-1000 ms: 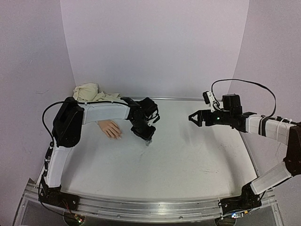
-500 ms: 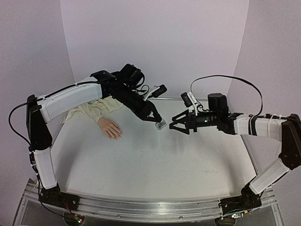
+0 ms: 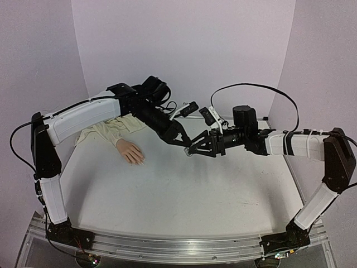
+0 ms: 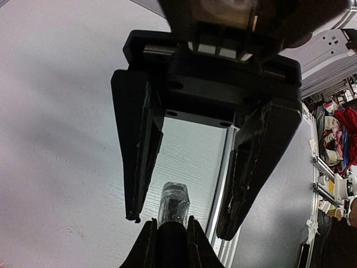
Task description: Paint the nails
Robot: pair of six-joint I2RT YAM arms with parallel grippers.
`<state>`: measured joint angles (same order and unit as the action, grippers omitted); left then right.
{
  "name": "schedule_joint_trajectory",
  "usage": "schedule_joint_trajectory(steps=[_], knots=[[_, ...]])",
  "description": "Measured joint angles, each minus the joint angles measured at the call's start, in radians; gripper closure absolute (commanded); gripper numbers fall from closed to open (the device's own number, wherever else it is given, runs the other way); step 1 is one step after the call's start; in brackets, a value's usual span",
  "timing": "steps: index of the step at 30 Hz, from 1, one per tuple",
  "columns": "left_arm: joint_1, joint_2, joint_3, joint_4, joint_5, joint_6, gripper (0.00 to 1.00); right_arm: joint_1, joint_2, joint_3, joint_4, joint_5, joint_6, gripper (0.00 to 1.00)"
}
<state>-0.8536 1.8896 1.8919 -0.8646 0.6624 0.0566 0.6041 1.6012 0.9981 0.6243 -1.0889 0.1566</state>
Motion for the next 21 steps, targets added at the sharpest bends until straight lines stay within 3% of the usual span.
schedule_joint_trajectory(steps=[6, 12, 21], knots=[[0.0, 0.0, 0.0, 0.0, 0.012, 0.0, 1.0, 0.019, 0.032, 0.008, -0.002, -0.033, 0.008, 0.66], [0.0, 0.0, 0.0, -0.011, 0.045, 0.004, 1.0, 0.025, 0.043, 0.016, 0.0, -0.067, 0.001, 0.98], [0.007, 0.0, 0.0, -0.026, 0.017, -0.014, 1.0, 0.035, 0.049, 0.018, 0.007, 0.0, -0.026, 1.0]])
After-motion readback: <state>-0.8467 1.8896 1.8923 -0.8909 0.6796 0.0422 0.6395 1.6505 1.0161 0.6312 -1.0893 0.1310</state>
